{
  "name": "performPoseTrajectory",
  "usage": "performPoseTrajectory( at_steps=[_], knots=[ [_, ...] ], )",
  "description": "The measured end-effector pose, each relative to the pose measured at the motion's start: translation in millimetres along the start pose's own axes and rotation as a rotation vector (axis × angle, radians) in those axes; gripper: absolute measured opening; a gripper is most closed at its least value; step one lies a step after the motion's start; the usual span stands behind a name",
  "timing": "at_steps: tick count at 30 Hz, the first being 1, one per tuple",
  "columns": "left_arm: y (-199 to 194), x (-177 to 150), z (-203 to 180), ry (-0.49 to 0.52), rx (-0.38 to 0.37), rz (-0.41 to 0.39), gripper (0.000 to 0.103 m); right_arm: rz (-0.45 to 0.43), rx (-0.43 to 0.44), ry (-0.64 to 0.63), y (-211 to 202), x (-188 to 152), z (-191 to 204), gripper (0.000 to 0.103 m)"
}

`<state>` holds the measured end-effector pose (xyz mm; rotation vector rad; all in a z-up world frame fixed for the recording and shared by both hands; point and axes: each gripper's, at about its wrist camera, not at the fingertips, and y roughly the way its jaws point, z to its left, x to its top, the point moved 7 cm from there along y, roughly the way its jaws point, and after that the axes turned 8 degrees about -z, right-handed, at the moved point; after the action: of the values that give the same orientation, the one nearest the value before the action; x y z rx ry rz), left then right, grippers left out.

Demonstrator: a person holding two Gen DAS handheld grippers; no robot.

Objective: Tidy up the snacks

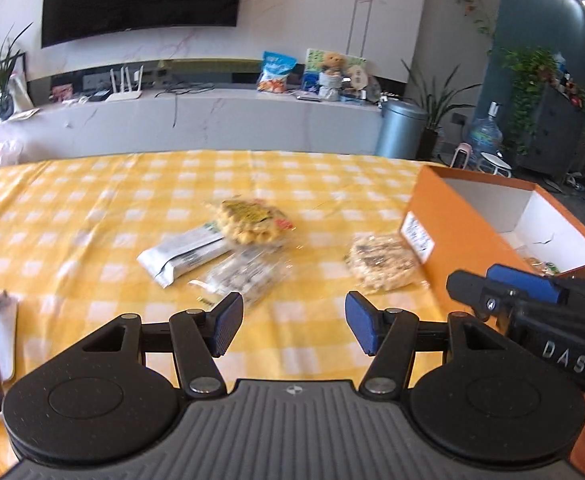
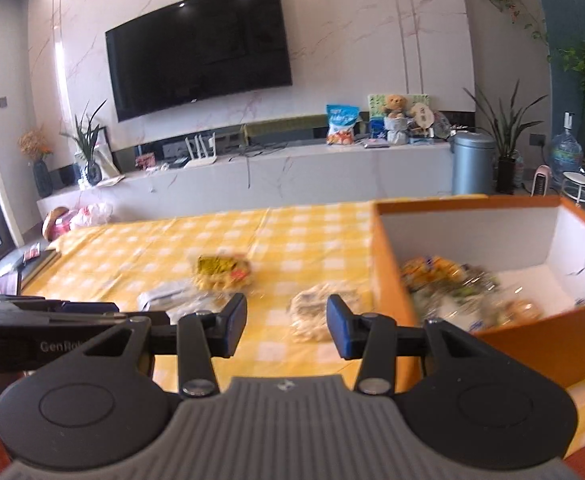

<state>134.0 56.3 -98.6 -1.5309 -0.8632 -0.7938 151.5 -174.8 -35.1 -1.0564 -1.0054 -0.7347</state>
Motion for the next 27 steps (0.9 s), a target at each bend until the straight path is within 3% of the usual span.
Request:
performPoseTrajectory(
  at_steps=[10,15,19,27],
  knots=[
    [17.5,-19.2,28.0,-0.045,0.005,0.028,0.070,0.100,-0.015,-0.092,32.6,-38.4,17.7,0.047],
    [31.2,-25.5,29.7,-0.018,-0.006,0.050,0.071,0.117,-0.024,-0.124,48.0,-44.5,17.6,0.047],
    [44.3,-25.2,36.0,-0.034,-0.005,0.067,0.072,0.125,-0.019,-0.184,63.9,-45.6,23.7,0.059],
    [66.1,-13.2,43.3,-0.032,-0.009,0.071,0.074,0.128,-0.069,-0.278,101.9,-41.2,22.3,0.059]
  ],
)
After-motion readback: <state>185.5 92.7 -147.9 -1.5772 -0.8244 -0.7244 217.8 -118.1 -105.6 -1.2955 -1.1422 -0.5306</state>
